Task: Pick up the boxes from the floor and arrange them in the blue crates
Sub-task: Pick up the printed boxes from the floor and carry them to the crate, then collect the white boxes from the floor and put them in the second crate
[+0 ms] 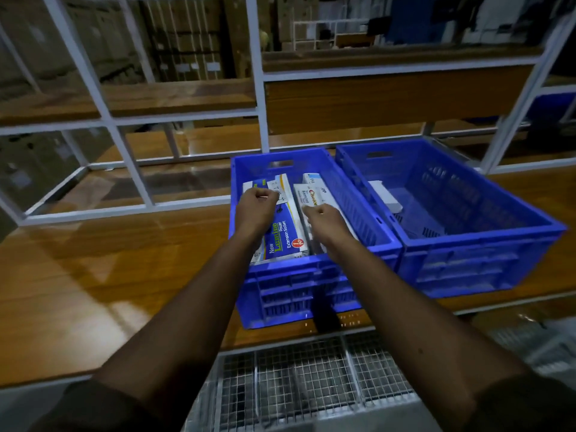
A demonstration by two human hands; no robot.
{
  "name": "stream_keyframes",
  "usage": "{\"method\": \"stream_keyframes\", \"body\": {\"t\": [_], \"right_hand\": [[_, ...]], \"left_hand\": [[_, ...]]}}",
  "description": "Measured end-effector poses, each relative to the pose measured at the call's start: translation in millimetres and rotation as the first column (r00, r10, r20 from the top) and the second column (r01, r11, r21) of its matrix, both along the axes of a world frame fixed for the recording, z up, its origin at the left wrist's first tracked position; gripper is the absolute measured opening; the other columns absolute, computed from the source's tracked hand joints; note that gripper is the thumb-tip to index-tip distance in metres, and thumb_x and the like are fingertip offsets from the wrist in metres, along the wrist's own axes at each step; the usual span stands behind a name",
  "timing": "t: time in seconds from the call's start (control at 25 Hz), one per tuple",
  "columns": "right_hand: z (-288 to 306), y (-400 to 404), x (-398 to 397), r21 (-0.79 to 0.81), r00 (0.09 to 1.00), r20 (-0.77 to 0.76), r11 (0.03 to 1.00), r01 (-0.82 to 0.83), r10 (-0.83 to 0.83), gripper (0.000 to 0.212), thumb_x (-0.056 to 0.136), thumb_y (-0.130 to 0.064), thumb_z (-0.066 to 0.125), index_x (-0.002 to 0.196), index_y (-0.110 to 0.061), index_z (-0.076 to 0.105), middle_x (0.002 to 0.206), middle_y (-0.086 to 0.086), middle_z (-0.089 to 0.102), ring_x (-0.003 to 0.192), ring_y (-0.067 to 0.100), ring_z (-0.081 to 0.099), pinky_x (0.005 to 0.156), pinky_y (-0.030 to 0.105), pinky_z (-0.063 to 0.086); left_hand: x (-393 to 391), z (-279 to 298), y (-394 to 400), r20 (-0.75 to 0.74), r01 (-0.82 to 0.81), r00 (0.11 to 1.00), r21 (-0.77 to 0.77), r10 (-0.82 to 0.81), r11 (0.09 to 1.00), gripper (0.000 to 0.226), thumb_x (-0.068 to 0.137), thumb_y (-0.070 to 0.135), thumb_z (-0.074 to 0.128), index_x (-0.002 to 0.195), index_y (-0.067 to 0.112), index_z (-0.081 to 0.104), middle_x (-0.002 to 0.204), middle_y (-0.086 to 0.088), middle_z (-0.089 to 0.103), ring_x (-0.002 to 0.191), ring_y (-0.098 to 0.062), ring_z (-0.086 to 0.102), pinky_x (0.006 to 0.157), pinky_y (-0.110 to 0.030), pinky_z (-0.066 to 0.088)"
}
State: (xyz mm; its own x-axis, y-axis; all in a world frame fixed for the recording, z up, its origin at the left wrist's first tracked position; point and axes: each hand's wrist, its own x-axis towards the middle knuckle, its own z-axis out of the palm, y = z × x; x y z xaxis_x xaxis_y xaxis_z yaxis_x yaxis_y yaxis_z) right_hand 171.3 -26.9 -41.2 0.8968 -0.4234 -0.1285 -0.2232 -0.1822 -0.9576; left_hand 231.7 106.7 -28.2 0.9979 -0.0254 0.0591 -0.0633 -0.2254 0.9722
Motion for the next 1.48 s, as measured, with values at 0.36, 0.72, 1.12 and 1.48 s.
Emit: {"method": "stream_keyframes", "body": {"t": [0.36, 0.72, 1.12, 1.48], "right_hand": [[17, -1, -46, -0.310, 0.956, 0.087, 0.904, 0.294, -0.281, 0.020, 0.098, -0.031, 0.052, 0.106, -0.017, 0.063, 0.103, 0.002, 0.066, 0.090, 0.022, 0.061, 0.075, 0.037, 0.050], [-16, -17, -168, -0.349, 0.733, 0.208, 0.651, 0.675, -0.648, 0.017, 0.090, -0.018, 0.060, 0.104, -0.014, 0.067, 0.106, 0.007, 0.068, 0.097, 0.023, 0.064, 0.084, 0.037, 0.051], [-89, 13, -397, -0.220, 0.315, -0.072, 0.323, 0.921, -0.946, 0.016, 0.095, -0.021, 0.055, 0.104, -0.012, 0.064, 0.104, 0.006, 0.067, 0.090, 0.024, 0.063, 0.079, 0.036, 0.053], [-149, 131, -628, -0.114, -0.040, -0.213, -0.016, 0.993, -0.976, 0.019, 0.093, -0.022, 0.056, 0.108, -0.014, 0.065, 0.108, 0.002, 0.067, 0.095, 0.018, 0.060, 0.088, 0.035, 0.052]], "left_hand": [[-22, 3, -53, 0.030, 0.403, 0.904, 0.271, -0.427, 0.874, 0.027, 0.079, 0.046, 0.058, 0.086, 0.023, 0.071, 0.081, 0.000, 0.075, 0.077, -0.022, 0.071, 0.076, -0.042, 0.059], [-123, -7, -108, 0.184, 0.615, 0.692, 0.355, -0.698, 0.704, 0.023, 0.092, 0.036, 0.066, 0.105, 0.018, 0.070, 0.097, -0.004, 0.075, 0.100, -0.023, 0.068, 0.082, -0.032, 0.048], [-325, -98, -126, -0.008, 0.886, 0.243, 0.408, -0.970, 0.219, 0.010, 0.091, 0.027, 0.064, 0.095, 0.020, 0.070, 0.092, -0.004, 0.074, 0.085, -0.024, 0.069, 0.073, -0.030, 0.056], [-558, -143, -69, -0.231, 0.880, -0.279, 0.328, -0.932, -0.345, 0.006, 0.092, 0.020, 0.063, 0.094, 0.019, 0.068, 0.083, -0.001, 0.071, 0.078, -0.022, 0.070, 0.080, -0.041, 0.058]]}}
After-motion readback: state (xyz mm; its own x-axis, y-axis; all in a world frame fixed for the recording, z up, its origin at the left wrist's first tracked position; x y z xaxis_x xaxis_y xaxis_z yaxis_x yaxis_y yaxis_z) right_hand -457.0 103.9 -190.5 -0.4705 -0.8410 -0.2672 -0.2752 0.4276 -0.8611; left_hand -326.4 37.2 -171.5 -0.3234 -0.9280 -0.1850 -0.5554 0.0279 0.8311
